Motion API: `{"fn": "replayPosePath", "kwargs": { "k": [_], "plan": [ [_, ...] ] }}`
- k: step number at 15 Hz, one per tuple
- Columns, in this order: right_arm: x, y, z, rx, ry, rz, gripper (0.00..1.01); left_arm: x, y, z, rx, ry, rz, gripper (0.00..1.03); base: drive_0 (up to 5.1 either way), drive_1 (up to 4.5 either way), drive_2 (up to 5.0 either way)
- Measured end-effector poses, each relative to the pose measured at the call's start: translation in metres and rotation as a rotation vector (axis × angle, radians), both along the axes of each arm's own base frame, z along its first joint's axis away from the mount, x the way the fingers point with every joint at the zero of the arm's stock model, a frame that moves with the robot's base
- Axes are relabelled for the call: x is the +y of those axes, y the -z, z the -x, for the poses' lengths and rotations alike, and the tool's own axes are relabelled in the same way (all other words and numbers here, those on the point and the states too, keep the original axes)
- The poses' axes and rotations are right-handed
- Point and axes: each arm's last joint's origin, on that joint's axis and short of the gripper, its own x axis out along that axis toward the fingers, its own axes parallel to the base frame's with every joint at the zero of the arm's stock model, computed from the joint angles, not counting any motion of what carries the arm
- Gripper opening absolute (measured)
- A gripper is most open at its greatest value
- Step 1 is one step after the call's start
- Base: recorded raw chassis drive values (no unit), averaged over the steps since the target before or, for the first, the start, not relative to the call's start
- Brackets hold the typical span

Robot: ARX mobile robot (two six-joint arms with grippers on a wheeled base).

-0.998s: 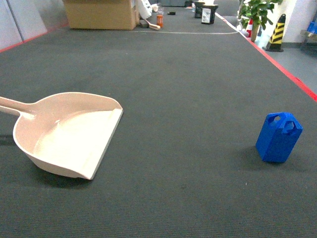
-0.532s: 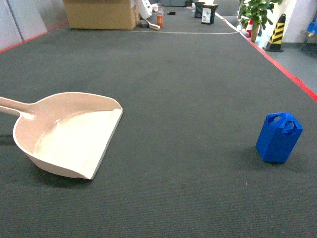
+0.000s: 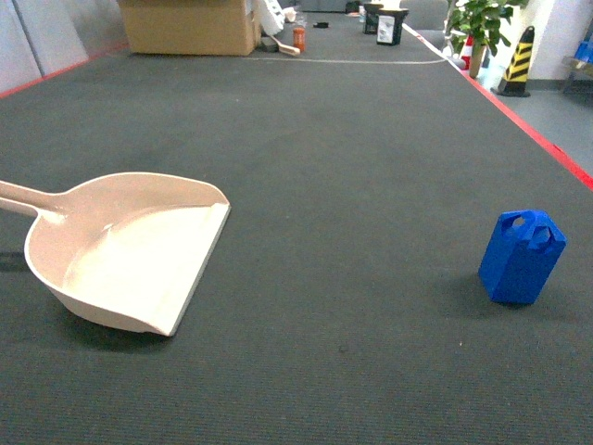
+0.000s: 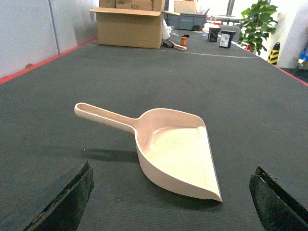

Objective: Place part in tray to right shelf

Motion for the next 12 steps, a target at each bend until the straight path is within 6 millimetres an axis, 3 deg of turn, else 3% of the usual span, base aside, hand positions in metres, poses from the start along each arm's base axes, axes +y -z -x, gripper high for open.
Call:
{"fn": "replayPosePath", "kwargs": {
  "k": [12],
  "plan": [
    [0.0000,0.0001,0.0000,0.000,0.000,0.000,0.98,0.0000,0.0000,0.0000,0.000,0.000,0.000,0.98,0.0,0.00,0.0]
  ]
}}
